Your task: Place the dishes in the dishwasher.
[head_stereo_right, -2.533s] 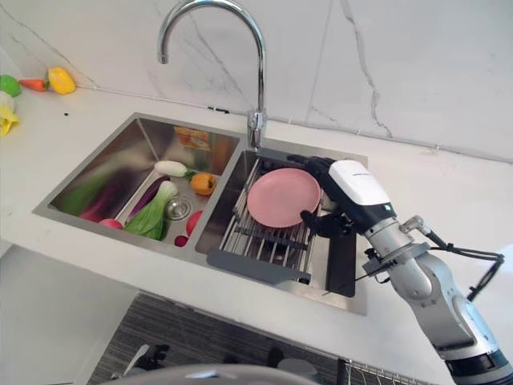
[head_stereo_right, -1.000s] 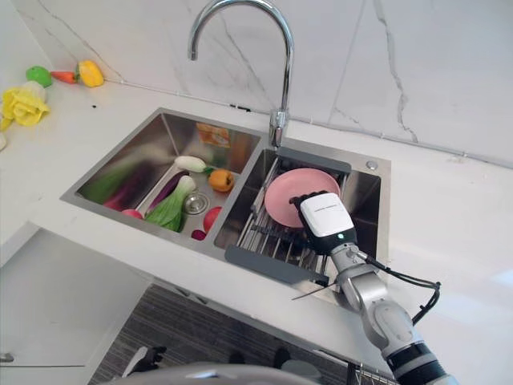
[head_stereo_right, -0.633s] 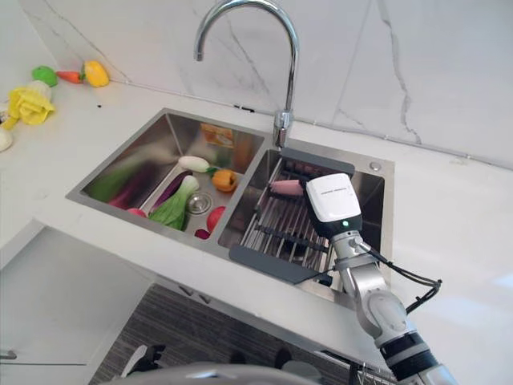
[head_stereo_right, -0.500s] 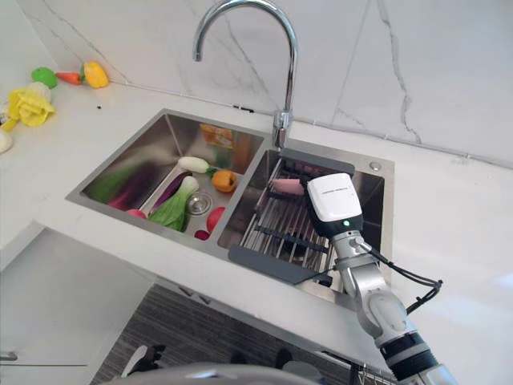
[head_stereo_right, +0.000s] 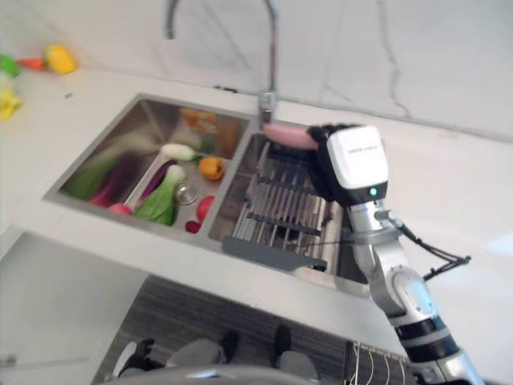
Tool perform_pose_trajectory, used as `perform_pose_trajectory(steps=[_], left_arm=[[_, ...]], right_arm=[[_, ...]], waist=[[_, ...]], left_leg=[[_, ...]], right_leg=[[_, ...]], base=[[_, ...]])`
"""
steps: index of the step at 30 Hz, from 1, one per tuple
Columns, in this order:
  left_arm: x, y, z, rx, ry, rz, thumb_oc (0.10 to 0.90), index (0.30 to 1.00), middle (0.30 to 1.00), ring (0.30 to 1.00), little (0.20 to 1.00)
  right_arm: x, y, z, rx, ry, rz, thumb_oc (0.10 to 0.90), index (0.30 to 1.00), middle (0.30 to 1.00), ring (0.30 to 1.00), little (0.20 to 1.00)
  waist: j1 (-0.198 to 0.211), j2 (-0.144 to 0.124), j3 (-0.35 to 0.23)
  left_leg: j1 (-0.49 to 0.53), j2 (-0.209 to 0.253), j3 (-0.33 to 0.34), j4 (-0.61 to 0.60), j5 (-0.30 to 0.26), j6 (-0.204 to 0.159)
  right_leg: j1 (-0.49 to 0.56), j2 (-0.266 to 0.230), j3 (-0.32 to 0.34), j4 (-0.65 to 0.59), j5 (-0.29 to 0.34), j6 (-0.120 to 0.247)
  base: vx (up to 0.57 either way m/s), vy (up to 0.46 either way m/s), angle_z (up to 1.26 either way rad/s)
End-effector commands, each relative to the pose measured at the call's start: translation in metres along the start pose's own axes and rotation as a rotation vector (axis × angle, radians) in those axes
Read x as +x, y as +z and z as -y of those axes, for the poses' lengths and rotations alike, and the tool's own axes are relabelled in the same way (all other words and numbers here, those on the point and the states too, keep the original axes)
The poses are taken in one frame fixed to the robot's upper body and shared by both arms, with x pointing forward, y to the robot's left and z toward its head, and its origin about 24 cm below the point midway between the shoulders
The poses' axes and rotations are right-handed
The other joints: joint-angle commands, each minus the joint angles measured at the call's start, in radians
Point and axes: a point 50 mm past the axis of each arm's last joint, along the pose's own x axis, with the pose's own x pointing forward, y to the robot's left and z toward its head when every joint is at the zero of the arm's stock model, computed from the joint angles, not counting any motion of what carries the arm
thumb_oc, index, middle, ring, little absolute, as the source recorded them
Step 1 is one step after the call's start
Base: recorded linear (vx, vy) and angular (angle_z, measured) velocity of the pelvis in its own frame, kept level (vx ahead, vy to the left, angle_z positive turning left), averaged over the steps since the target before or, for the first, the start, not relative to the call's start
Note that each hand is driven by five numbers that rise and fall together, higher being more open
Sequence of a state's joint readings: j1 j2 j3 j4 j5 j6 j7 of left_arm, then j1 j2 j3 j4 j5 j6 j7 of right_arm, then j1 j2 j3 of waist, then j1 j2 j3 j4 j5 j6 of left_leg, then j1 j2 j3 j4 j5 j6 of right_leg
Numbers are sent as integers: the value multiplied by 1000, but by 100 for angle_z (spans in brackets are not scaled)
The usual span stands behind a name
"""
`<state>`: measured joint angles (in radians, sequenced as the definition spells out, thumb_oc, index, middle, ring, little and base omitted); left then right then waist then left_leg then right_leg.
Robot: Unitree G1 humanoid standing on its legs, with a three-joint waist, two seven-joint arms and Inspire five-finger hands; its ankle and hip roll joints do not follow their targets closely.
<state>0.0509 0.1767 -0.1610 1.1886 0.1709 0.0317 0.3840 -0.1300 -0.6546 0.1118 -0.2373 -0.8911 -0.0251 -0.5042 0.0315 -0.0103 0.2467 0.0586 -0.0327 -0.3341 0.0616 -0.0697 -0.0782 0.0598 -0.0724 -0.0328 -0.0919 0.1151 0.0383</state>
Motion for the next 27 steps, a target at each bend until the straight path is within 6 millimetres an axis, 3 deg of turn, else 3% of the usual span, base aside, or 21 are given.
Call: perform_pose_trajectory(steps=[1, 3, 5, 6, 9, 10, 12, 13, 15, 16, 18, 19, 22, 27], left_arm=[[2, 26, 1, 35, 7, 102, 800, 900, 900, 900, 900], [5, 31, -5, 91, -5, 133, 800, 900, 900, 900, 900], [5, 29, -6, 108, -13, 128, 800, 900, 900, 900, 900], [6, 13, -8, 142, -21, 86, 800, 900, 900, 900, 900], [6, 9, -10, 136, -20, 71, 800, 900, 900, 900, 900], [6, 3, -11, 107, -22, 41, 800, 900, 900, 900, 900], [6, 3, -11, 105, -28, 42, 800, 900, 900, 900, 900], [6, 4, -11, 106, -28, 43, 800, 900, 900, 900, 900], [4, -5, -8, 58, -35, 5, 800, 900, 900, 900, 900], [4, -5, -8, 58, -35, 5, 800, 900, 900, 900, 900], [0, -19, -1, -14, -39, -65, 800, 900, 900, 900, 900], [-2, -22, 1, -31, -39, -80, 800, 900, 900, 900, 900], [-2, -23, 1, -66, -26, -94, 800, 900, 900, 900, 900], [-1, 2, 6, -27, -43, 9, 800, 900, 900, 900, 900]], right_arm=[[31, -3, 65, -38, -366, 45, 400, 300, 300, 300, 300], [26, -7, 75, -52, -419, 11, 400, 300, 300, 300, 300], [25, -9, 78, -60, -437, -7, 400, 300, 300, 300, 300], [27, -10, 82, -99, -452, 10, 400, 300, 300, 300, 300], [25, -13, 82, -117, -434, 7, 400, 300, 300, 300, 300], [19, -22, 86, -184, -421, -6, 400, 300, 300, 300, 300], [13, -27, 94, -247, -427, -19, 400, 300, 300, 300, 300], [12, -27, 95, -248, -427, -19, 400, 300, 300, 300, 300], [3, -31, 101, -276, -446, -61, 400, 300, 300, 300, 300], [3, -31, 101, -276, -446, -61, 400, 300, 300, 300, 300], [-10, -31, 93, -211, -393, -105, 400, 300, 300, 300, 300], [-14, -32, 88, -167, -356, -115, 400, 300, 300, 300, 300], [-26, -38, 73, -93, -245, -178, 400, 300, 300, 300, 300], [-42, -50, 62, -191, -122, -222, 400, 300, 300, 300, 300]], waist=[[-30, -25, -83], [-59, -39, -65], [-54, -42, -54], [-26, -23, -24], [-30, -20, -19], [-40, -12, -11], [-42, -1, -17], [-38, -1, -17], [-16, -18, -56], [-16, -18, -56], [-22, -31, -83], [-21, -27, -90], [-19, -21, -94], [-26, -4, -73]], left_leg=[[64, 20, 102, -66, -8, 32], [80, 3, 200, -149, 16, 60], [79, 3, 246, -149, 9, 68], [105, 35, 391, -149, -6, 64], [100, 33, 413, -149, 9, 68], [97, 42, 458, -149, 19, 77], [85, 47, 469, -149, 21, 89], [81, 47, 472, -149, 26, 89], [63, 31, 510, -149, 17, 86], [63, 31, 510, -149, 17, 86], [59, 29, 532, -149, 25, 73], [56, 39, 539, -149, 26, 66], [49, 54, 534, -149, 39, 55], [39, 101, 493, -149, 71, 13]], right_leg=[[-55, -136, 41, 21, 14, 149], [-148, -146, 108, 46, 58, 190], [-189, -144, 89, 65, 63, 194], [-220, -178, -176, 131, 45, 195], [-213, -192, -206, 172, 28, 184], [-182, -172, -141, 279, -28, 170], [-156, -151, -52, 381, -95, 162], [-161, -150, -48, 380, -89, 160], [-57, -165, -56, 269, -128, 163], [-57, -165, -56, 269, -128, 163], [-11, -133, -27, 38, -75, 164], [-3, -120, -25, 7, -65, 166], [7, -103, -24, 5, -74, 159], [37, -80, -107, 5, -91, 136]], base=[[-153, 437, -52], [-284, 401, -106], [-226, 189, -177], [-179, 143, -200], [-170, 124, -189], [-181, 106, -155], [-172, 106, -66], [-130, 20, -51], [-52, -40, -58], [15, -100, -59], [35, -170, -79], [48, -168, -71], [21, -136, -14], [-4, -144, 23]])
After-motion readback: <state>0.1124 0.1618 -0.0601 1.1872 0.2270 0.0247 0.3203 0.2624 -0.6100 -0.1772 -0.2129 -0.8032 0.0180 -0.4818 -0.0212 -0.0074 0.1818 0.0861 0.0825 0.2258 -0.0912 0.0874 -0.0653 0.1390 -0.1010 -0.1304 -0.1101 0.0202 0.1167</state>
